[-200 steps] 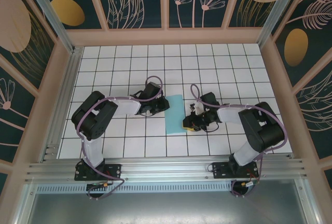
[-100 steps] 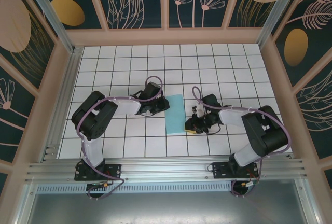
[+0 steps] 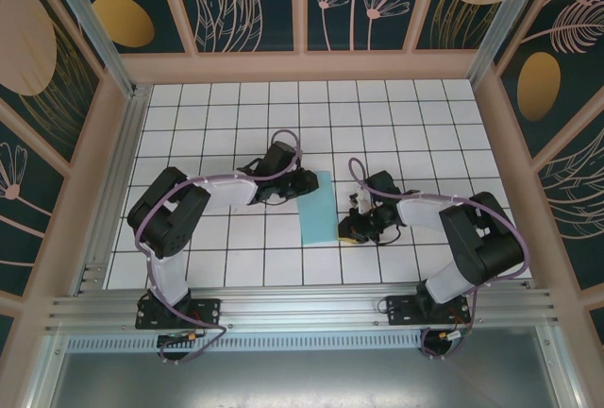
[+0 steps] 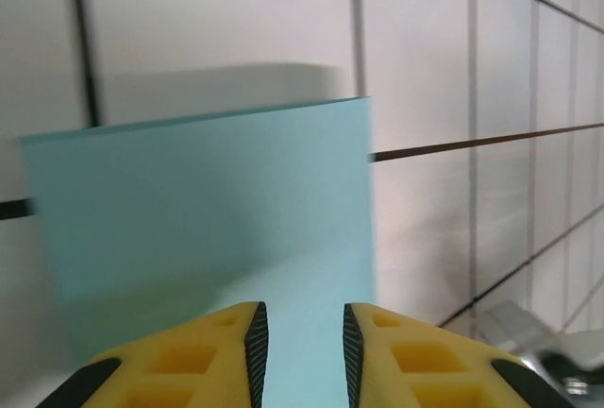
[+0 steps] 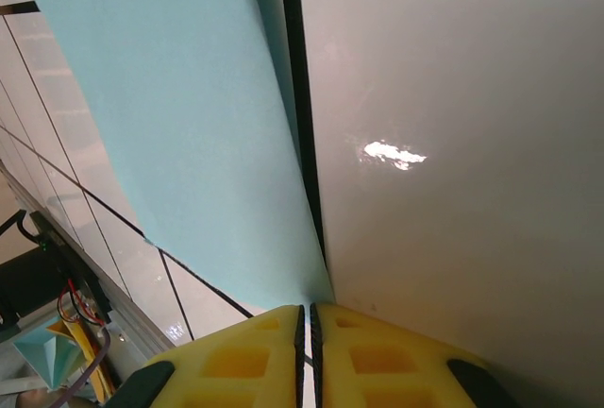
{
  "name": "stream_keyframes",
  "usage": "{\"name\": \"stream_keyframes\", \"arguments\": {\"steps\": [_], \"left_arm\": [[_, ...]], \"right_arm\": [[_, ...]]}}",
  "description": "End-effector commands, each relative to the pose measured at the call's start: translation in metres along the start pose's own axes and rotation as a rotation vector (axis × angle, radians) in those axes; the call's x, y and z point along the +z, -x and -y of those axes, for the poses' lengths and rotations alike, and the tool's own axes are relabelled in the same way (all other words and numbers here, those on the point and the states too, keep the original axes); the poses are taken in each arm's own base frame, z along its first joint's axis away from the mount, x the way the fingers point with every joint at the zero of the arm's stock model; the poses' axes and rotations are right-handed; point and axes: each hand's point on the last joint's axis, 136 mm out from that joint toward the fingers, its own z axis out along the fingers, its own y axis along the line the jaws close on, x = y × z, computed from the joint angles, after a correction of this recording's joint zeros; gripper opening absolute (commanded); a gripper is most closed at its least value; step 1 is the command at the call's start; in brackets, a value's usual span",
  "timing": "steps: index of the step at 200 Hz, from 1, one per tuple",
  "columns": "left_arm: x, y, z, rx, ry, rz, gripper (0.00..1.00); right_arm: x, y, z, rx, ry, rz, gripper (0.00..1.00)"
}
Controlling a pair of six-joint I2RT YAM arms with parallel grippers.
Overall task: Fold a paper plane with a square sheet of paper (pick it up from the middle)
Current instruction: Fold the square sheet of paper in half at the center of the table, then hold the square sheet of paper at the center of the table.
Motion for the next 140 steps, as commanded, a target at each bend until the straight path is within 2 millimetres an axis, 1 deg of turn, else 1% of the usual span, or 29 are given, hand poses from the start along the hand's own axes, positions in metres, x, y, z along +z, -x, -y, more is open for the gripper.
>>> {"name": "stream_keyframes", "arguments": {"steps": [1, 13, 31, 56, 89, 127, 140], "left_arm": [[0.018, -0.003, 0.024, 0.031, -0.081, -0.041, 0.27], [0.025, -0.002, 0.028, 0.03, -0.085, -0.042, 0.25], [0.036, -0.001, 0.025, 0.012, -0.073, -0.048, 0.23], [0.05, -0.004, 0.019, 0.001, -0.06, -0.08, 0.21], [0.058, -0.003, 0.011, 0.002, -0.025, -0.081, 0.21], [0.061, 0.004, 0.016, 0.013, -0.032, -0.063, 0.2], [0.065, 0.005, 0.012, 0.009, -0.012, -0.062, 0.19]], "right_arm": [[0.001, -0.001, 0.017, 0.039, -0.087, 0.002, 0.14], [0.001, -0.001, 0.018, 0.04, -0.089, 0.003, 0.13], [0.002, 0.0, 0.017, 0.039, -0.091, 0.004, 0.13], [0.002, 0.001, 0.017, 0.036, -0.096, 0.004, 0.13], [0.002, -0.001, 0.019, 0.034, -0.104, 0.0, 0.13], [0.003, -0.004, 0.021, 0.035, -0.107, -0.006, 0.13], [0.003, -0.004, 0.021, 0.034, -0.107, -0.006, 0.13]]}}
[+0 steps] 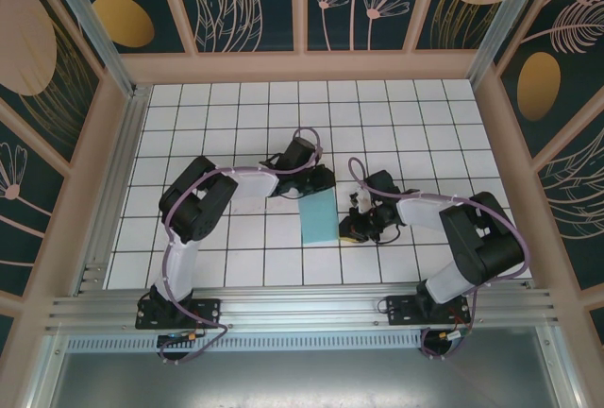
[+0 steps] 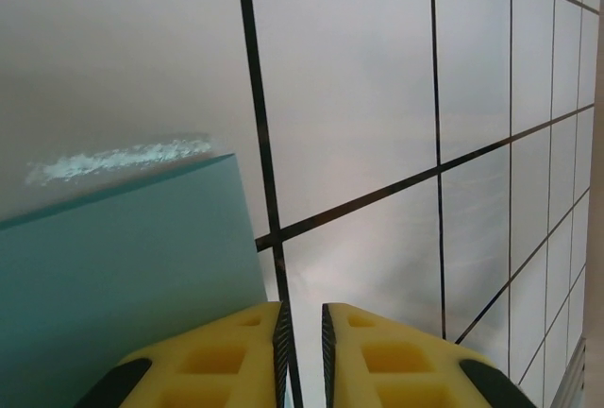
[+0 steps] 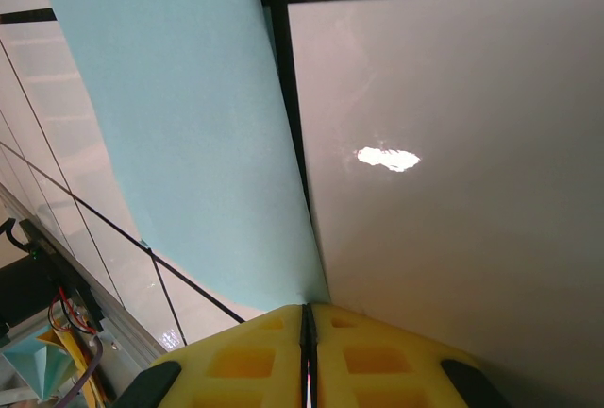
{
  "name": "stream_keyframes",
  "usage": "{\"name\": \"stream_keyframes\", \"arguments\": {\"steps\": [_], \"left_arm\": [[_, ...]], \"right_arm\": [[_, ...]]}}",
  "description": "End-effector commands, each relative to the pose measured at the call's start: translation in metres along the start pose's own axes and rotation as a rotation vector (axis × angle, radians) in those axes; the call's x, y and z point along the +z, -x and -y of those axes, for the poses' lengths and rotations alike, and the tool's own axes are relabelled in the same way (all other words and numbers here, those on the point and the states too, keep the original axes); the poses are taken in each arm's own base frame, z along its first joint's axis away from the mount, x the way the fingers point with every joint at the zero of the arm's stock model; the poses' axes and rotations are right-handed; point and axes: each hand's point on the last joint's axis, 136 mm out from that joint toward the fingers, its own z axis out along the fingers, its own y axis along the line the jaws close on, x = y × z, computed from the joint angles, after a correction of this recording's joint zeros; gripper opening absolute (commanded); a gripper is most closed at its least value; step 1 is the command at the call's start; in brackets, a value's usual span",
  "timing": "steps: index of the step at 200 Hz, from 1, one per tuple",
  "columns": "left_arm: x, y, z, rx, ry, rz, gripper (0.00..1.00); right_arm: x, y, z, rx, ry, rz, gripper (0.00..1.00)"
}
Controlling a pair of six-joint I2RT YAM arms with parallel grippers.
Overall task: Fold a paper plane with a square sheet of paper (pick it up from the middle)
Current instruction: Hold the square sheet of paper at the center of the table, then fold the square sheet of paper in half at the center of the table.
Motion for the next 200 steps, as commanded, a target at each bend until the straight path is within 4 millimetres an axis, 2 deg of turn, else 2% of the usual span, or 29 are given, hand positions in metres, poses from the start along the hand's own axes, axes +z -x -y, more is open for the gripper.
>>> {"name": "stream_keyframes", "arguments": {"steps": [1, 47, 65, 80, 105, 120, 153, 200], "left_arm": [[0.011, 0.004, -0.007, -0.004, 0.034, 0.002, 0.19], [0.017, 0.01, -0.035, 0.004, 0.177, 0.028, 0.16], [0.019, 0.009, -0.044, 0.002, 0.211, 0.026, 0.16], [0.021, 0.005, -0.048, -0.003, 0.214, 0.011, 0.15], [0.022, -0.001, -0.053, -0.011, 0.214, -0.004, 0.15], [0.022, -0.003, -0.055, -0.012, 0.219, -0.007, 0.14], [0.022, -0.006, -0.057, -0.019, 0.221, -0.012, 0.14], [0.023, -0.008, -0.06, -0.031, 0.227, -0.016, 0.13]], "right_arm": [[0.004, -0.006, 0.02, 0.032, -0.087, -0.016, 0.13], [0.003, -0.007, 0.021, 0.031, -0.093, -0.018, 0.13], [0.0, -0.005, 0.016, 0.014, -0.083, -0.005, 0.13], [-0.007, 0.004, -0.004, -0.023, -0.022, 0.026, 0.14], [-0.029, 0.036, -0.05, -0.109, 0.088, 0.14, 0.16], [-0.039, 0.057, -0.063, -0.116, 0.108, 0.206, 0.16], [-0.031, 0.089, -0.052, -0.07, 0.044, 0.239, 0.12], [-0.018, 0.116, -0.05, -0.072, 0.014, 0.251, 0.06]]}}
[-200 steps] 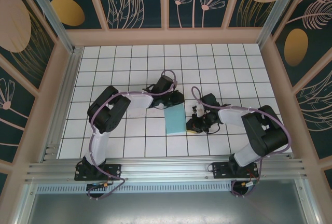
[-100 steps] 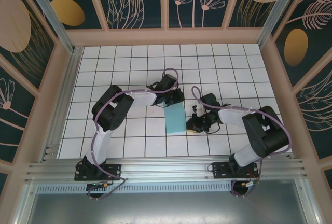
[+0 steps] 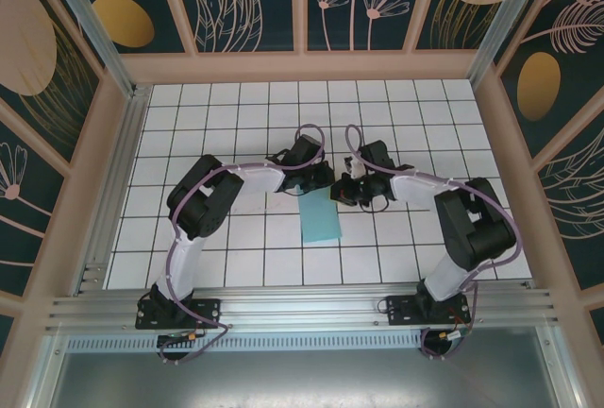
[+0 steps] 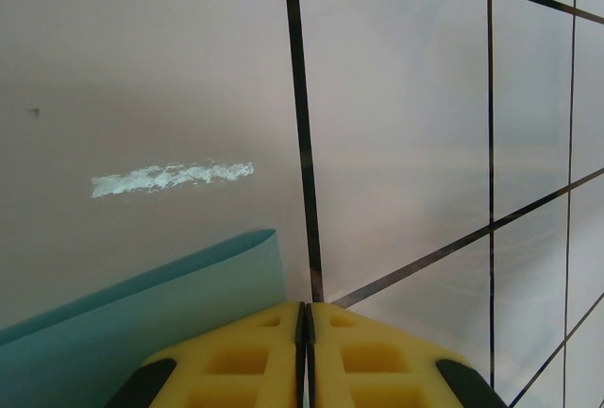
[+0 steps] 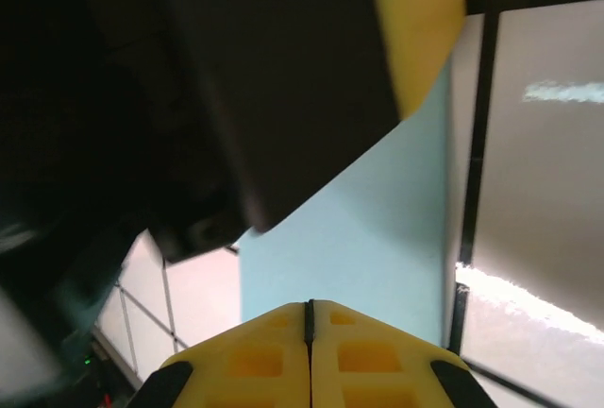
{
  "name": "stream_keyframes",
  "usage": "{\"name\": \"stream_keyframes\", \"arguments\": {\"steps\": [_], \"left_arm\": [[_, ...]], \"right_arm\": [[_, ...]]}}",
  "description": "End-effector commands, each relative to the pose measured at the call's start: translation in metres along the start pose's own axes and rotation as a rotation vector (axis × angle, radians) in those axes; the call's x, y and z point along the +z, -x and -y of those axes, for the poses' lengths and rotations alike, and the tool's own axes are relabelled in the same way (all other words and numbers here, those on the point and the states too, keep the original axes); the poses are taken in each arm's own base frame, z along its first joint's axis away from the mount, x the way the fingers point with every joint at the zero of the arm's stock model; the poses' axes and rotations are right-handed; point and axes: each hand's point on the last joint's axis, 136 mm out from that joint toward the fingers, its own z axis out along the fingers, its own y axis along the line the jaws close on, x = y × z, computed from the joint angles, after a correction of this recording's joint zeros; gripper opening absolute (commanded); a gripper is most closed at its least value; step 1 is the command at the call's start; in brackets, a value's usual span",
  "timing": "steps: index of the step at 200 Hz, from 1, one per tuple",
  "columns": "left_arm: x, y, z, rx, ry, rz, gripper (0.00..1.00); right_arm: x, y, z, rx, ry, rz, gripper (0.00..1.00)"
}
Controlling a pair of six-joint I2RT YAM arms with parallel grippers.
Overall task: Fold a paper plane with a square sheet of paper (pick it up from the middle)
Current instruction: Fold the square sheet of paper in half at the center of the table.
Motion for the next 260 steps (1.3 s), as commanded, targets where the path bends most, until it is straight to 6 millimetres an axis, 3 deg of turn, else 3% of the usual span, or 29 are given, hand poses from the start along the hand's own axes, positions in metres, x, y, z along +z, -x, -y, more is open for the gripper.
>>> {"name": "stream_keyframes", "arguments": {"steps": [1, 44, 71, 101, 181, 260], "left_arm": [[0.014, -0.024, -0.044, -0.027, 0.12, -0.059, 0.13], [0.014, -0.025, -0.047, -0.031, 0.125, -0.062, 0.13], [0.015, -0.026, -0.049, -0.033, 0.136, -0.064, 0.13], [0.015, -0.028, -0.055, -0.039, 0.155, -0.059, 0.12], [0.016, -0.037, -0.075, -0.059, 0.211, -0.066, 0.12], [0.017, -0.038, -0.077, -0.059, 0.216, -0.066, 0.12]], "right_arm": [[0.004, 0.02, 0.0, -0.004, -0.018, 0.041, 0.06], [0.022, 0.026, 0.016, 0.02, -0.057, 0.028, 0.04], [0.029, 0.017, 0.029, 0.042, -0.082, -0.003, 0.03], [0.028, -0.005, 0.037, 0.051, -0.087, -0.06, 0.03], [0.003, -0.065, 0.028, 0.05, 0.013, -0.187, 0.04], [-0.016, -0.122, 0.046, 0.108, -0.028, -0.27, 0.04]]}}
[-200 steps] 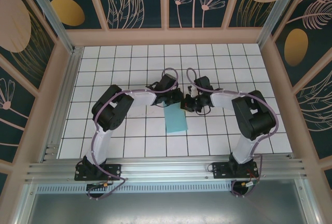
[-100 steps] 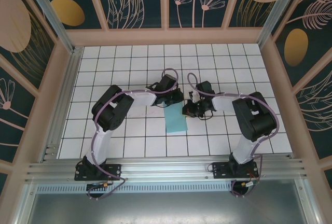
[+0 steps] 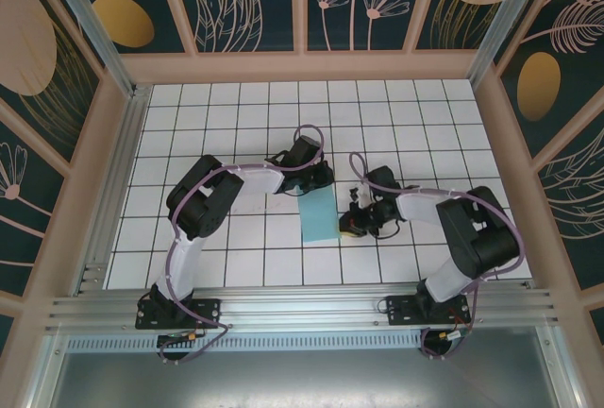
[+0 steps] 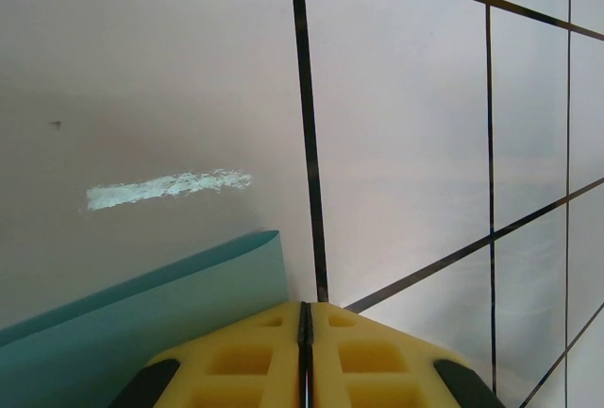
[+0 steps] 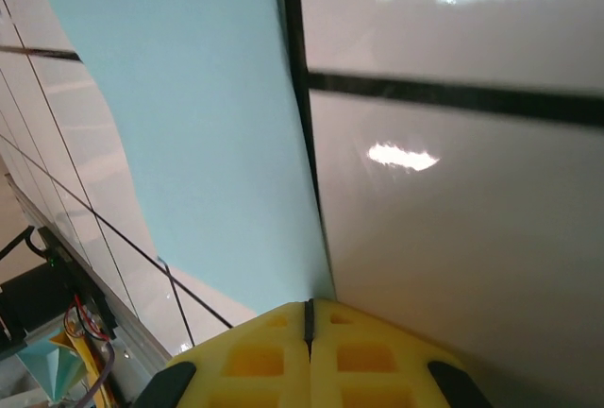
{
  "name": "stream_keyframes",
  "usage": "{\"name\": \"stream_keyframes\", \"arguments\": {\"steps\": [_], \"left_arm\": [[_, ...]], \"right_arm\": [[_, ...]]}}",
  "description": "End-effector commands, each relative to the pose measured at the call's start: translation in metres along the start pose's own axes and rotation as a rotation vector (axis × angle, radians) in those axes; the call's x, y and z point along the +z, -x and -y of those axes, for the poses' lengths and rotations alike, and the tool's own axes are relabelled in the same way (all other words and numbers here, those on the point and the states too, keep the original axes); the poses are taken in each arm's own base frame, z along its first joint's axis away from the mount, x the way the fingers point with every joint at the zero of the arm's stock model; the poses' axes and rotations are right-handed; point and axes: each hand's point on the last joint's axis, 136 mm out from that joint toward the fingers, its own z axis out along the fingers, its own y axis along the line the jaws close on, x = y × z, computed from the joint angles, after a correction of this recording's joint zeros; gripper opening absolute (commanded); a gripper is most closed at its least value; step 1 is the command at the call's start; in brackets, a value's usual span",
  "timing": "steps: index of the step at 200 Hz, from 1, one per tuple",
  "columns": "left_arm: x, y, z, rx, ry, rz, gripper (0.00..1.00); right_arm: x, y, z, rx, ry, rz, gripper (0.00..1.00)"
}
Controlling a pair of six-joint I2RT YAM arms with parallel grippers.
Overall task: Fold a paper plane with a square sheet of paper (pick it up from the middle)
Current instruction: Fold the square sheet of paper in half at the center of the table.
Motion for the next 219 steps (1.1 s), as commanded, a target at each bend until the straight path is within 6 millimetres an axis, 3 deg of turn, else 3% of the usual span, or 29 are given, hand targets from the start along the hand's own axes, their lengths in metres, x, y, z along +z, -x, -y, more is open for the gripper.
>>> {"name": "stream_keyframes", "arguments": {"steps": [1, 22, 60, 86, 125, 154, 219], "left_arm": [[0.015, -0.04, -0.074, -0.052, 0.219, -0.093, 0.12], [0.015, -0.039, -0.072, -0.049, 0.211, -0.092, 0.12], [0.014, -0.036, -0.066, -0.037, 0.194, -0.094, 0.12], [0.014, -0.035, -0.062, -0.037, 0.184, -0.096, 0.12], [0.012, -0.033, -0.057, -0.038, 0.173, -0.091, 0.12], [0.011, -0.031, -0.053, -0.04, 0.166, -0.085, 0.12], [0.009, -0.024, -0.053, -0.043, 0.187, -0.061, 0.12]], "right_arm": [[-0.005, -0.032, 0.009, 0.042, -0.028, -0.07, 0.04], [-0.014, -0.028, -0.003, 0.01, -0.012, -0.042, 0.05], [-0.035, 0.035, -0.047, -0.069, 0.057, 0.149, 0.05], [-0.021, 0.066, -0.044, -0.058, 0.029, 0.168, 0.05], [-0.001, 0.083, -0.032, -0.036, 0.003, 0.152, 0.05], [0.009, 0.064, -0.015, -0.002, -0.035, 0.091, 0.05], [-0.001, -0.029, 0.007, 0.075, -0.07, -0.071, 0.06]]}}
